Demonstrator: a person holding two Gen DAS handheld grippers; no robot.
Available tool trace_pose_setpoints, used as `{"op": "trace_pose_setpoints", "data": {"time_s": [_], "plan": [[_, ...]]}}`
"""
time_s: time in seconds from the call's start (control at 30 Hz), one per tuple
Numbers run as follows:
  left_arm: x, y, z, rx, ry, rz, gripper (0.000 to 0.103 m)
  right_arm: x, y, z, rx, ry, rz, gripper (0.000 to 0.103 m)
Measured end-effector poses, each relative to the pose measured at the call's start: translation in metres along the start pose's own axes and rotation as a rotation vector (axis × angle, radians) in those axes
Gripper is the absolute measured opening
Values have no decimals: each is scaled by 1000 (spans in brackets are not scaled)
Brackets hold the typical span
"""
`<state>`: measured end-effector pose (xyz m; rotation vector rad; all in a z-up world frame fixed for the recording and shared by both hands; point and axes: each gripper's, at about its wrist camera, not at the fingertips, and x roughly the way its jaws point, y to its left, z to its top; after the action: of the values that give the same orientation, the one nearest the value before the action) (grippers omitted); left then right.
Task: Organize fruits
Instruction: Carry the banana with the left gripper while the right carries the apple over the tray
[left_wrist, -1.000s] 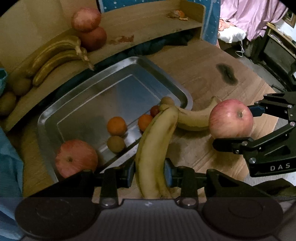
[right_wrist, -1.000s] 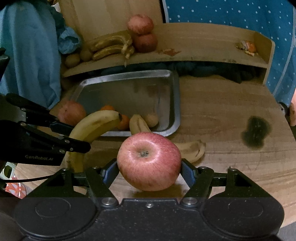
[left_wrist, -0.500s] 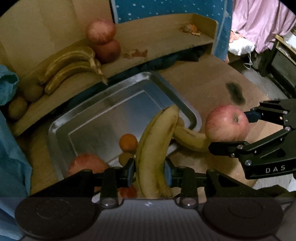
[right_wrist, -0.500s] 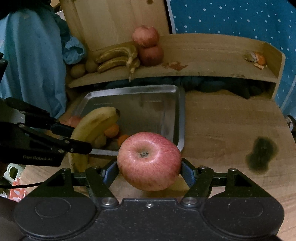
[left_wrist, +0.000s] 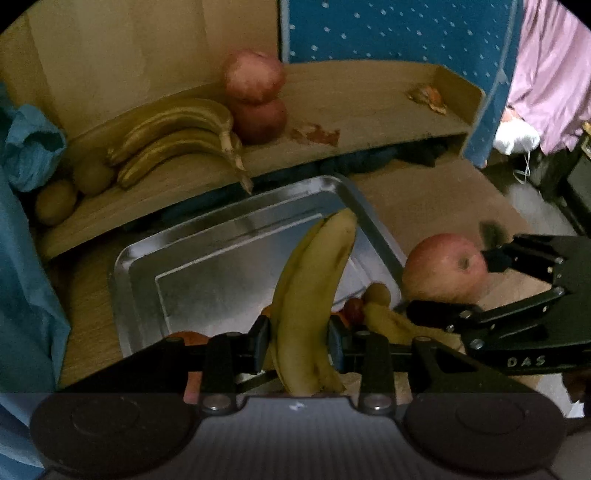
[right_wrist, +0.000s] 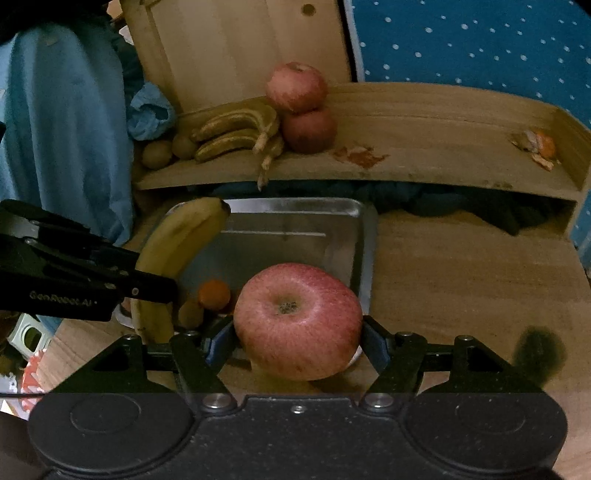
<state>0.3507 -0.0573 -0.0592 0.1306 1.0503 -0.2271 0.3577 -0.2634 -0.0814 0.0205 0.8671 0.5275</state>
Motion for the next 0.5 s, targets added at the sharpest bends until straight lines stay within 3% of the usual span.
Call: {"op": "trace_pose_setpoints", "data": {"time_s": [0.5], "plan": [[12, 13, 29, -128, -11, 33, 37, 39, -14, 27, -63, 34, 72, 72]]}}
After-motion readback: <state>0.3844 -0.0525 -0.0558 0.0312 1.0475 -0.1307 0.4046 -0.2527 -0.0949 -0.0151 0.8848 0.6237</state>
